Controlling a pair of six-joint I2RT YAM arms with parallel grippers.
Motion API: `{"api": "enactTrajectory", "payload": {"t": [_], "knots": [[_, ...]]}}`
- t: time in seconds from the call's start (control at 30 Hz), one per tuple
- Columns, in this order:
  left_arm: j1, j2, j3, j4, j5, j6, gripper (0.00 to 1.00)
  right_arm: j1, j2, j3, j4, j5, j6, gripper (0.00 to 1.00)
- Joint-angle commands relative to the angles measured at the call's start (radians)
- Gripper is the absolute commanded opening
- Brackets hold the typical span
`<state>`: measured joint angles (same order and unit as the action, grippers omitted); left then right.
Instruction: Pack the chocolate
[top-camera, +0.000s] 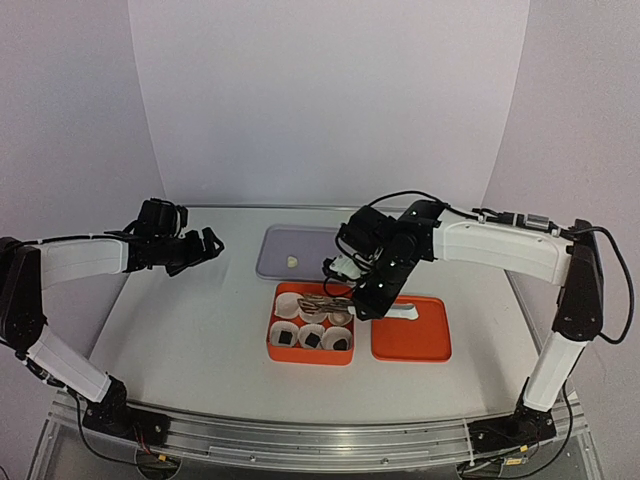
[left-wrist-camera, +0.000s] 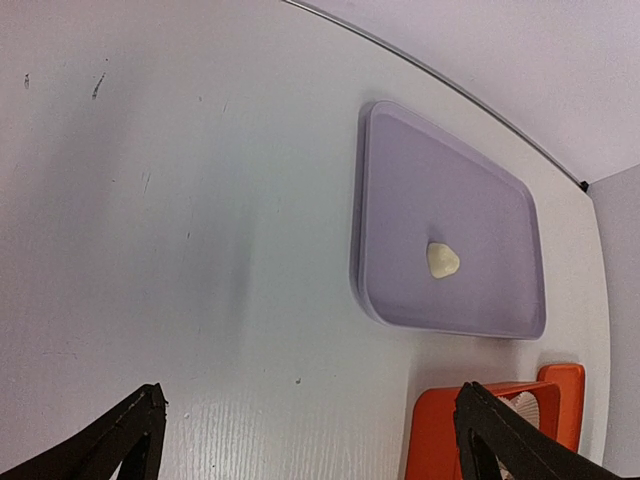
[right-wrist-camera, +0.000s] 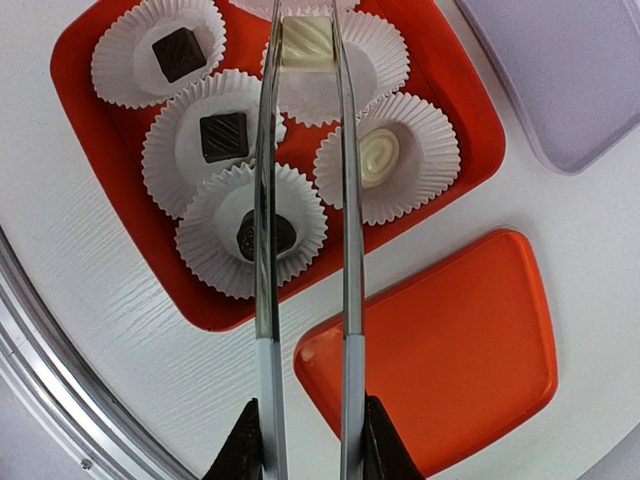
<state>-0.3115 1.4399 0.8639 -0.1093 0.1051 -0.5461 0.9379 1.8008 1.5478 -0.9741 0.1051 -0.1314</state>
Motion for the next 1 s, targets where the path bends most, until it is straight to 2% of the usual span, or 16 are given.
{"api": "enactTrajectory", "payload": {"t": [0.0, 0.67, 0.97], "knots": [[0.0, -0.016, 0.035, -0.008, 0.002, 0.014, 1.0, -0.009, 0.01, 0.006, 0.003, 0.001, -0.036, 0.05], [-0.001, -0.004, 0.05, -0.012, -0.01, 0.015, 1.0, -0.038, 0.053, 0.033, 0.003, -0.002, -0.082, 0.07], [0.0, -0.002, 0.052, -0.015, -0.018, 0.018, 1.0, -0.04, 0.071, 0.047, 0.003, -0.004, -0.08, 0.12]]}}
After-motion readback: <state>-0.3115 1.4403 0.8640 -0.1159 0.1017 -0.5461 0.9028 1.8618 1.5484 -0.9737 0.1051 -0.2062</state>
